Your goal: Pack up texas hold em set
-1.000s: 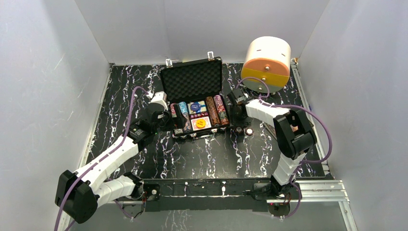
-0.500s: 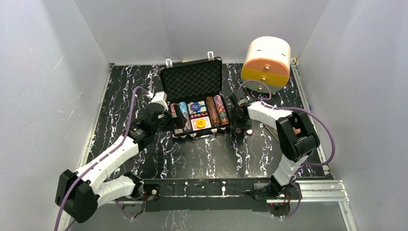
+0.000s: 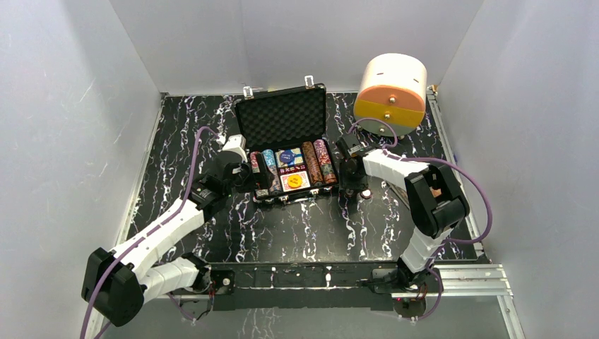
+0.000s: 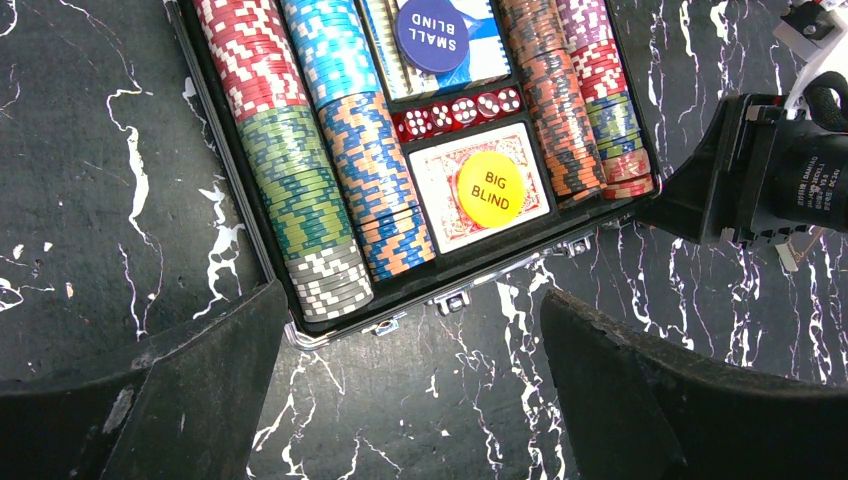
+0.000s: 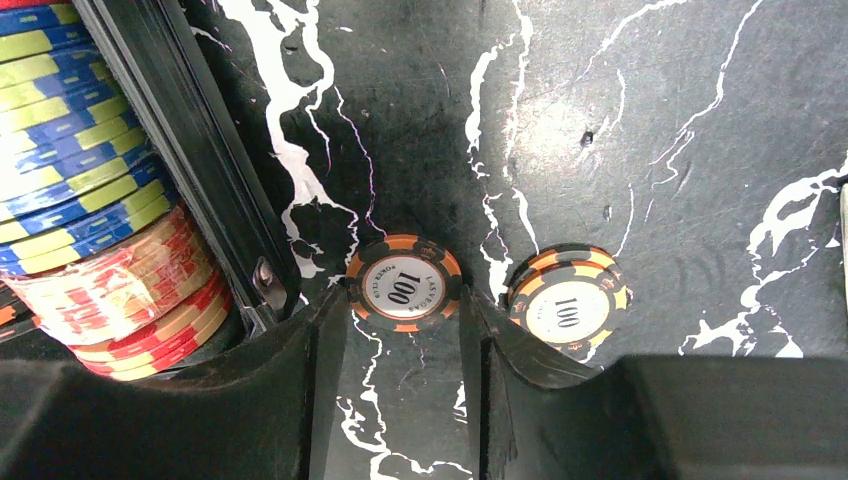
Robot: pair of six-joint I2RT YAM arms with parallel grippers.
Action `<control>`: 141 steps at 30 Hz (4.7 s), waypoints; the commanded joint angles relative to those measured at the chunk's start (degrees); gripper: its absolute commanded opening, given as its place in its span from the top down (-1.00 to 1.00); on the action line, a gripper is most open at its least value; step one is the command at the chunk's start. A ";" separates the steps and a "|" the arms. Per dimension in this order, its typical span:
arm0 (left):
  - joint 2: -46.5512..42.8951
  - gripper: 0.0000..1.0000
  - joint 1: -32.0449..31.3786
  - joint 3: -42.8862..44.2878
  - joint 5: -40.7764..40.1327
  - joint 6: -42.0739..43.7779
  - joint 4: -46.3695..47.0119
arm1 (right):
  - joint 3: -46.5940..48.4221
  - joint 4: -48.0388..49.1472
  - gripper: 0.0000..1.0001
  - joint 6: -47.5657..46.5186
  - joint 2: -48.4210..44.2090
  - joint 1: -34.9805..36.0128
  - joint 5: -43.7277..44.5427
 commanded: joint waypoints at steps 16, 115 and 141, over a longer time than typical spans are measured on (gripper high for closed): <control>-0.37 -0.97 0.21 0.73 -0.81 0.44 -0.73 | -0.51 -3.23 0.00 2.02 -11.94 -2.63 9.98; 4.77 -0.97 -0.23 -0.84 14.67 -7.67 9.41 | -5.39 -0.58 0.49 3.58 -17.18 -13.77 -6.03; 27.56 -0.26 -22.01 10.24 4.37 -11.17 37.05 | -19.65 12.79 0.42 38.50 -39.75 -13.66 -31.62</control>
